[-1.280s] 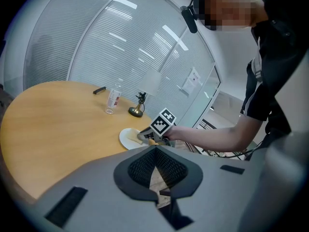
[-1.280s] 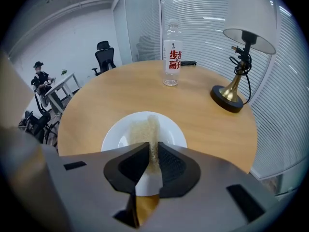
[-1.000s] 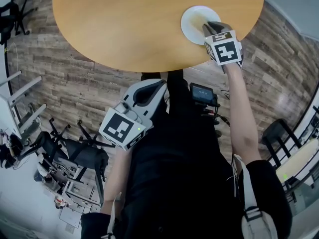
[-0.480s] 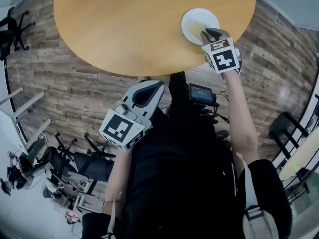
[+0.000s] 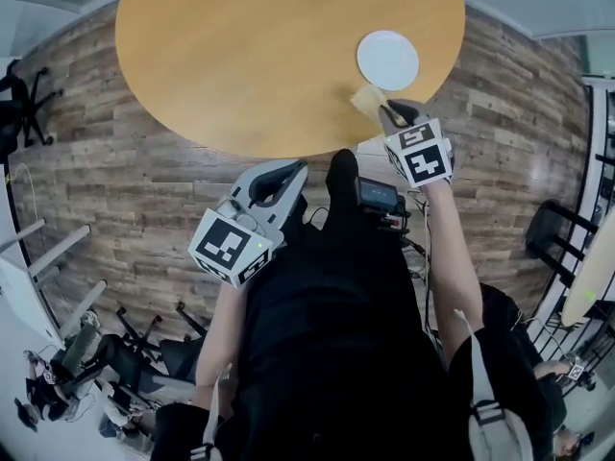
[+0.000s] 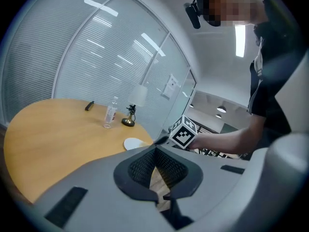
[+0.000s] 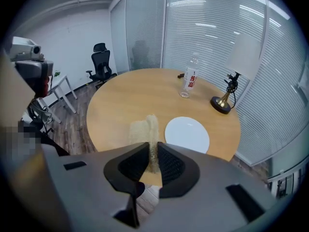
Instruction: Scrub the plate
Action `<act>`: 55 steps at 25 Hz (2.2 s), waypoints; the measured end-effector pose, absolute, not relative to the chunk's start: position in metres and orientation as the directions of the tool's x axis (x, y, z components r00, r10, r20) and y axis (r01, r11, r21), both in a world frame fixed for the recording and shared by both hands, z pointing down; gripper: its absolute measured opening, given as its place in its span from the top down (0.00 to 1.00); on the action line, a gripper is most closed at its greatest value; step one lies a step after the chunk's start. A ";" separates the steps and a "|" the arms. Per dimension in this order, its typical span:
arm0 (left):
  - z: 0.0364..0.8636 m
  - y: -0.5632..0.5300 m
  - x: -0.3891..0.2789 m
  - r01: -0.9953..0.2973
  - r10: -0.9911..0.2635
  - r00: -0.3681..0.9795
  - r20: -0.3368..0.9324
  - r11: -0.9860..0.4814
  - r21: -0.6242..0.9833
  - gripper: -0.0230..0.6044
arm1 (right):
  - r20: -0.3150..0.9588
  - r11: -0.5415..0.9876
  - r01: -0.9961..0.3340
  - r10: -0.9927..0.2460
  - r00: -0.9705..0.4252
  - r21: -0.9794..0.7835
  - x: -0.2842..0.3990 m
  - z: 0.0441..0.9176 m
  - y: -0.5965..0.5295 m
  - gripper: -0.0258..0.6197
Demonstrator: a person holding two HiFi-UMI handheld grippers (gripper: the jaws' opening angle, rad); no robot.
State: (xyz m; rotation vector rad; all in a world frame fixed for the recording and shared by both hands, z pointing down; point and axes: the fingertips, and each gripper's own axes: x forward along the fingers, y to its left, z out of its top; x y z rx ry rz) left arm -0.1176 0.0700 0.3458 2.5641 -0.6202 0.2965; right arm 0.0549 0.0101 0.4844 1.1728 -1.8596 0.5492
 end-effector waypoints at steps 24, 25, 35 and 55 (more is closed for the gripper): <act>0.315 0.120 -0.179 -0.196 -0.136 0.971 0.197 -0.924 0.329 0.94 | 0.566 0.237 -0.940 -0.752 -0.338 -0.247 -0.052 0.370 0.163 0.88; 0.314 0.120 -0.180 -0.199 -0.141 0.971 0.190 -0.924 0.328 0.94 | 0.518 0.244 -0.925 -0.773 -0.366 -0.291 -0.054 0.360 0.164 0.88; 0.304 0.142 -0.179 -0.158 -0.112 0.980 0.162 -0.938 0.309 0.94 | 0.229 0.430 -0.813 -0.810 -0.539 -0.394 -0.091 0.300 0.178 0.89; 0.308 0.131 -0.179 -0.158 -0.107 0.979 0.175 -0.937 0.312 0.94 | 0.211 0.459 -0.780 -0.788 -0.578 -0.424 -0.096 0.300 0.163 0.89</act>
